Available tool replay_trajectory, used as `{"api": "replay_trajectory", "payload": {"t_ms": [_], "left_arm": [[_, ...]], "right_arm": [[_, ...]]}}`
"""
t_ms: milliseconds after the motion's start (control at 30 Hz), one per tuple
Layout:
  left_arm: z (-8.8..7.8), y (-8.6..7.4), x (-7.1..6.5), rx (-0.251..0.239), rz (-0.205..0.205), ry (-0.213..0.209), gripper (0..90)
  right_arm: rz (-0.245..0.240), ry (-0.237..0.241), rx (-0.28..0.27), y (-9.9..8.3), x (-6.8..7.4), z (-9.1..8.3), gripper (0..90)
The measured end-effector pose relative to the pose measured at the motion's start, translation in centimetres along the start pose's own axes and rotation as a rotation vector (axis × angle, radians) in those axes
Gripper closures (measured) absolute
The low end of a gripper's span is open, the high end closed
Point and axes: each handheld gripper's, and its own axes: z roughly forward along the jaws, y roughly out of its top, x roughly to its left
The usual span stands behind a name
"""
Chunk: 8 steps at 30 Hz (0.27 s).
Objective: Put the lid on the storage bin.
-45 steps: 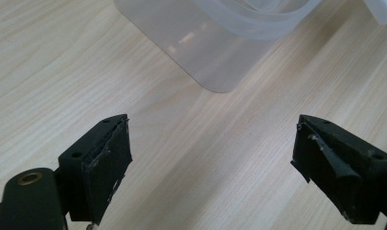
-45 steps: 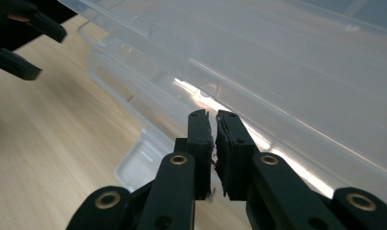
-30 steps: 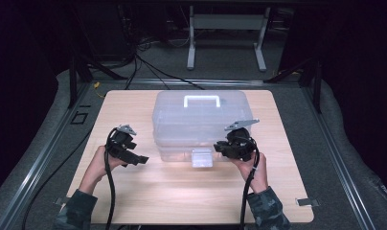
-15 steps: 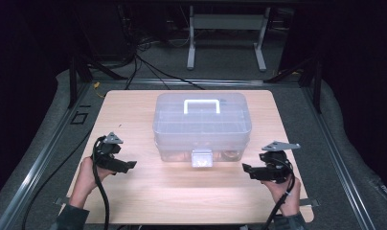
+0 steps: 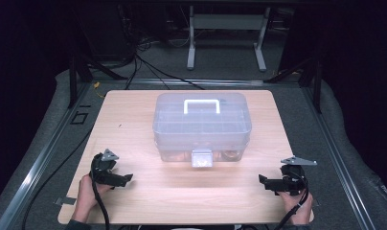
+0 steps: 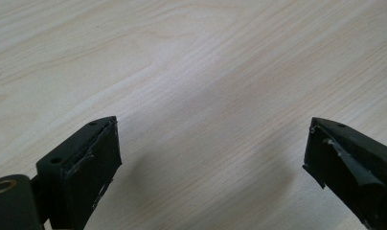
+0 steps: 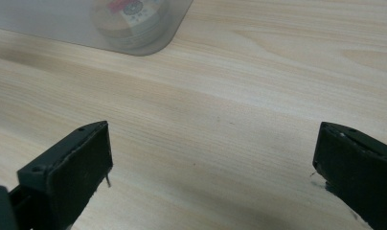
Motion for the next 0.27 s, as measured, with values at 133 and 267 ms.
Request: {"api": "replay_trajectory", "payload": {"t_ms": [133, 267], "left_arm": [[0.2, -0.4, 0.1, -0.014, -0.001, 0.002, 4.0], [0.4, -0.8, 0.1, -0.020, -0.004, 0.007, 3.6]], "right_arm": [[0.000, -0.033, 0.004, 0.0, -0.1, 0.8, 0.0], [-0.002, -0.048, 0.017, -0.1, -0.2, 1.6, 0.0]]}}
